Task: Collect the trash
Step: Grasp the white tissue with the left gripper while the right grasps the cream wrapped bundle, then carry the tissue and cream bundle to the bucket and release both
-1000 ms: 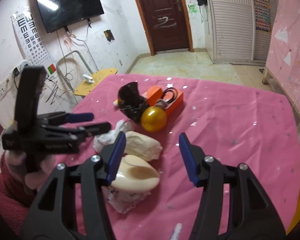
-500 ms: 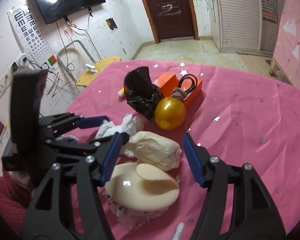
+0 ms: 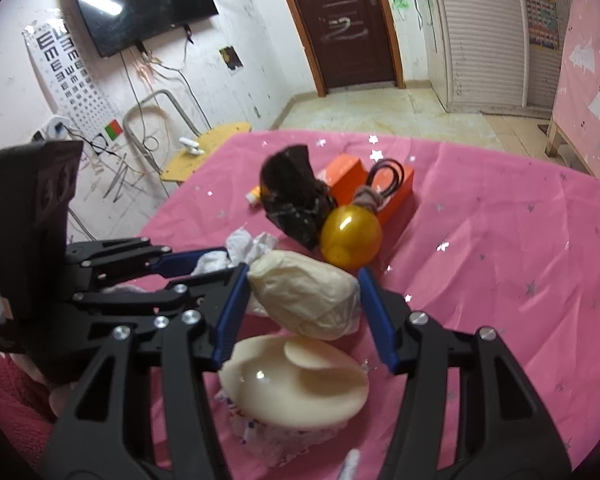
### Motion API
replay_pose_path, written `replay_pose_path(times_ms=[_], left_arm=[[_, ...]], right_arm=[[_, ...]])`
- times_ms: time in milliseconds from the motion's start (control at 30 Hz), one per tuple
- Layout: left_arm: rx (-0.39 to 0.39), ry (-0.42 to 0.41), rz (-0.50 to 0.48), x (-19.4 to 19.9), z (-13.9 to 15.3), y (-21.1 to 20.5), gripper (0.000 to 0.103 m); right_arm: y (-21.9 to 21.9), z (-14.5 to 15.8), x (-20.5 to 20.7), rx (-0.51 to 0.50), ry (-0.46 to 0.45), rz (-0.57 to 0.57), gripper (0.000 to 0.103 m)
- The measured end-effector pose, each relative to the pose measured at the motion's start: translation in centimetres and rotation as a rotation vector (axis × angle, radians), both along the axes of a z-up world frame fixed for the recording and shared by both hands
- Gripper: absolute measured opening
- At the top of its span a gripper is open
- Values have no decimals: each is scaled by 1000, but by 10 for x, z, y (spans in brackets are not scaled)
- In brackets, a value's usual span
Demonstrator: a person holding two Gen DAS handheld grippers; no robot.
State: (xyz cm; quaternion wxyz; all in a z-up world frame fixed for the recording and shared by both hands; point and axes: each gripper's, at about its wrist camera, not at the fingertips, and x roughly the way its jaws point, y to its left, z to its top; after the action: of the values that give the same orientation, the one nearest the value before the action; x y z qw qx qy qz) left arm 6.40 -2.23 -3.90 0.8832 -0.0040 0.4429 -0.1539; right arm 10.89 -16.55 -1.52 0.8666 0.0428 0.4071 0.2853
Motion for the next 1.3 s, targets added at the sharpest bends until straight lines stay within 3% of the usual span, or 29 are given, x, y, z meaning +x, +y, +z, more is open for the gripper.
replay_pose_path(times_ms=[233, 600, 933, 1300], left_arm=[[12, -57, 14, -7, 27, -8, 21], [37, -157, -43, -11, 73, -54, 21], [41, -203, -164, -18, 94, -128, 21], [53, -204, -313, -27, 95, -227, 21]], right_arm=[[-25, 14, -7, 40, -53, -39, 53], [-107, 33, -21, 111, -122, -179, 53], [-186, 38, -43, 148, -164, -319, 53], [-279, 29, -78, 154, -186, -510, 54]])
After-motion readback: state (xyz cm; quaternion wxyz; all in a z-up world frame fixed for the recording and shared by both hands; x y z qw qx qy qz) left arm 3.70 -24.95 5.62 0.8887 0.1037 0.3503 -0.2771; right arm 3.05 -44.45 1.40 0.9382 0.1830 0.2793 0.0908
